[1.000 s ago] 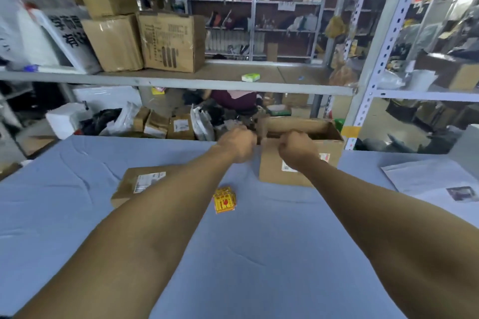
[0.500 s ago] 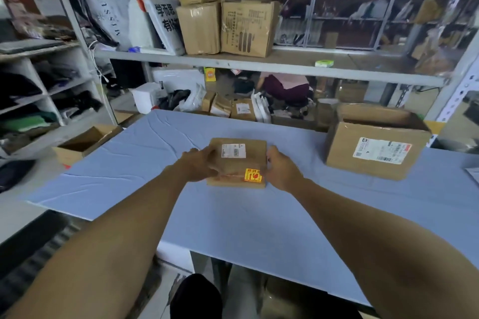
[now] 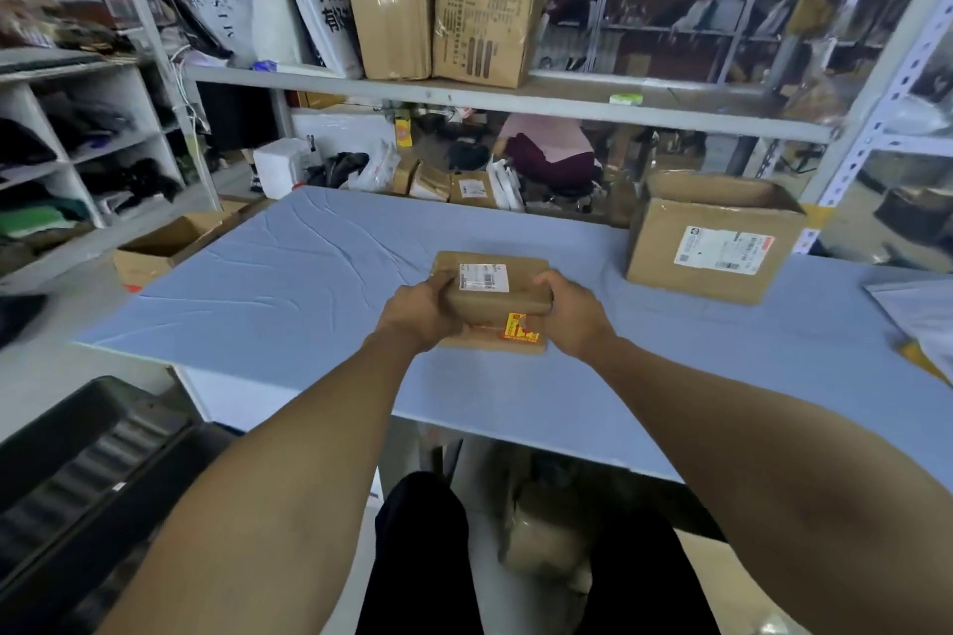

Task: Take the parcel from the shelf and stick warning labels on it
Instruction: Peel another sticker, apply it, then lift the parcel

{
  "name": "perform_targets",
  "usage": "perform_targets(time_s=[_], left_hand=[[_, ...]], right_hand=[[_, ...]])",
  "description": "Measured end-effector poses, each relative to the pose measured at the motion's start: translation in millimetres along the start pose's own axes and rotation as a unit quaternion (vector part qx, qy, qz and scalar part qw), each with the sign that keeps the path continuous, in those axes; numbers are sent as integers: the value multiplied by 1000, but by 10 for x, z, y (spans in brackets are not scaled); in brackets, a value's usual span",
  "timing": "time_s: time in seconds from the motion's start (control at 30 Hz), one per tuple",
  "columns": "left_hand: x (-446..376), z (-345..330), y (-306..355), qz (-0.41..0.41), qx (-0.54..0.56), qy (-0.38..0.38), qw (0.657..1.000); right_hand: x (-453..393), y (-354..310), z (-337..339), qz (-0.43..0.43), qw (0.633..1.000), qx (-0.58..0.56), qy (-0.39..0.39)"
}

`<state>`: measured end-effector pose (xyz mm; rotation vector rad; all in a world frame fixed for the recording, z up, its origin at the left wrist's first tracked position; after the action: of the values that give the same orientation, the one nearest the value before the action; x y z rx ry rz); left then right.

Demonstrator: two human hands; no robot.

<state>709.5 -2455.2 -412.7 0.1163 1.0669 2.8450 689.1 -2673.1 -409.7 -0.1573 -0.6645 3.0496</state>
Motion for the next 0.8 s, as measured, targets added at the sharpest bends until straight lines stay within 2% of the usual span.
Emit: perform_targets(time_s=[0.13,0.27,0.43,0.53,0.7,0.8], left_hand=[[230,-240,215,-30,-13,6,999],[328,-557,547,-64,20,-9,998],[284,-869,900,-111,22,-11,994],[210,-929,935,-100,27,-19,994],[263,-929,949,-96,-59,-89,990],[441,-825,1035,-108,-107,-62,986]], right_hand=[[387,290,129,-18,1000,2,13],[661,715,326,-58,998,9,29],[752,1152,502,-101,993,3,58],[704,1194,533,-111,992,15,59],[710,1090,558,-113,990,71,42],[784,951,657,-111,986,115,42]])
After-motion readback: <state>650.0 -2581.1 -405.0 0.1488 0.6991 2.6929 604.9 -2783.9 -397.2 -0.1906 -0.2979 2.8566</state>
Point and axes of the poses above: each hand's wrist, its own x-axis away from the middle knuckle, its own z-axis out of the back of the hand, y = z × x, the point moved 6 cm from there along -x, towards the middle knuckle, and after that the axes turned 11 degrees about x, right-handed, at the moved point
